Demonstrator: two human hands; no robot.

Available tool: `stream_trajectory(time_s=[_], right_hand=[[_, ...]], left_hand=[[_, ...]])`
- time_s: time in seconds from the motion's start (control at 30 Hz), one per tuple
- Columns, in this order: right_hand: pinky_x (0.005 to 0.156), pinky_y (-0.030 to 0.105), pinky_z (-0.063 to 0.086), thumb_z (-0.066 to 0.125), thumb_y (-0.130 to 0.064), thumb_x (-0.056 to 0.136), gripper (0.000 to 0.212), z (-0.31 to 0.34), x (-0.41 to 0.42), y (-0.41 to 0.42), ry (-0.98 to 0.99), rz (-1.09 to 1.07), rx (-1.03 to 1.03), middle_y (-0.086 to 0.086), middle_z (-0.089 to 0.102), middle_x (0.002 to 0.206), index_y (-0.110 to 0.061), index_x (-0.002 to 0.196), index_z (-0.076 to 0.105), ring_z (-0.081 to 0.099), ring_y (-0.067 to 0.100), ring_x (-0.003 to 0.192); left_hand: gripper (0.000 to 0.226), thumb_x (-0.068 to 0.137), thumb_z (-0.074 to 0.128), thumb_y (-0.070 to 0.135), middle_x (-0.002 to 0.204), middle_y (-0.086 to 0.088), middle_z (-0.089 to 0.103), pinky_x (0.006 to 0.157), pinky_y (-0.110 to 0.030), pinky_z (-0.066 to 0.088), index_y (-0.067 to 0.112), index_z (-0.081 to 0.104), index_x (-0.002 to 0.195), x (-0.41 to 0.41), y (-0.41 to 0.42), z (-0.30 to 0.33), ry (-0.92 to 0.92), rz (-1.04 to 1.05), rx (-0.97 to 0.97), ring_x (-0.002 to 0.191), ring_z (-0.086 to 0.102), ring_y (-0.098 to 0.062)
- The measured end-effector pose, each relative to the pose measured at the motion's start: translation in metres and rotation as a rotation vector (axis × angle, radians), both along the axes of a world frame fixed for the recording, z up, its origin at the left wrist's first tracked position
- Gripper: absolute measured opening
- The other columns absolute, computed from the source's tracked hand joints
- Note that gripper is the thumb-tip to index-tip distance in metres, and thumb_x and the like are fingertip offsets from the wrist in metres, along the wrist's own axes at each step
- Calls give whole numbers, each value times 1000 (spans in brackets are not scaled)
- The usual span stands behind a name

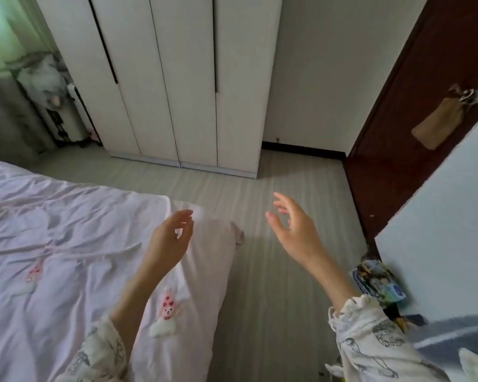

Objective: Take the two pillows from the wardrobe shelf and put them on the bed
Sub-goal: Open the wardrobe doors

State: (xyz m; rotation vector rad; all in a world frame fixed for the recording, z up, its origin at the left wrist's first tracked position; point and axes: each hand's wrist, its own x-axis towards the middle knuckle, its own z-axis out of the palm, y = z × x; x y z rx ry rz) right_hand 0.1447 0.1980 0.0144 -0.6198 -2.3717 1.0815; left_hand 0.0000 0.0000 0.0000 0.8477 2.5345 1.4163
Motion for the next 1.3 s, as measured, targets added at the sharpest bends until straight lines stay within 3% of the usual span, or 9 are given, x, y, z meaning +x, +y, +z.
stream_trajectory(time_s=[0.1, 0.23, 0.47, 0.7, 0.77, 0.9, 1.0, 1.17, 1.3], right_hand=[[94, 25, 37, 54, -33, 91, 46, -1, -32, 40, 22, -25, -29, -3, 54, 129, -24, 135, 43, 49, 4, 113], [92, 24, 37, 53, -34, 91, 46, -6, -72, 102, -7, -31, -40, -4, 53, 129, -24, 135, 42, 49, 4, 111], [91, 25, 39, 55, -30, 91, 45, -15, -163, 235, -6, 32, -63, -3, 56, 123, -21, 134, 44, 54, 8, 107], [82, 18, 40, 54, -31, 91, 42, -2, -269, 360, -8, 132, -39, -13, 55, 112, -25, 131, 46, 56, 8, 105], [77, 15, 40, 55, -29, 91, 41, -3, -301, 382, -14, 160, -57, -12, 56, 111, -24, 130, 47, 57, 8, 104], [83, 21, 41, 56, -28, 90, 39, -8, -373, 419, -33, 231, -83, -9, 57, 112, -24, 129, 48, 57, 9, 103], [79, 11, 40, 57, -27, 90, 39, -7, -437, 441, -27, 263, -70, -8, 58, 109, -21, 128, 49, 57, 7, 99], [91, 33, 46, 58, -22, 90, 40, 4, -564, 460, -6, 363, -26, 0, 60, 110, -15, 128, 50, 59, 17, 103], [89, 28, 45, 56, -28, 91, 40, 23, -670, 467, -2, 459, -7, -3, 59, 112, -19, 129, 49, 58, 13, 104]], left_hand=[[25, 93, 50, 18, 102, 7, 62, 79, -17, 39, 15, 62, 115, -37, 44, 2, -16, -5, -24, 90, 59, -13], [25, 94, 49, 18, 100, 5, 65, 77, -24, 43, 17, 62, 115, -78, 112, 1, -24, -49, -38, 88, 61, -15], [28, 94, 48, 19, 107, -2, 68, 82, -21, 42, 17, 57, 121, -153, 227, -16, -51, -28, -69, 99, 61, -14], [25, 94, 49, 16, 104, -3, 68, 67, -1, 40, 14, 59, 117, -235, 329, -3, -53, 87, -52, 93, 58, -10], [25, 94, 49, 14, 101, -3, 67, 68, -2, 40, 12, 60, 116, -264, 346, 1, -50, 138, -38, 91, 58, -11], [24, 93, 51, 11, 99, -2, 67, 79, -18, 41, 10, 61, 115, -327, 369, 1, -56, 234, -44, 90, 58, -13], [22, 92, 52, 10, 97, -4, 68, 79, -22, 42, 10, 62, 112, -380, 382, -5, -56, 302, -29, 89, 60, -14], [22, 92, 52, 12, 95, -3, 68, 80, -22, 41, 12, 63, 112, -482, 408, -9, -70, 364, -7, 91, 61, -17], [25, 94, 51, 15, 99, -1, 66, 79, -22, 39, 12, 61, 116, -572, 422, 9, -48, 408, 24, 91, 58, -13]])
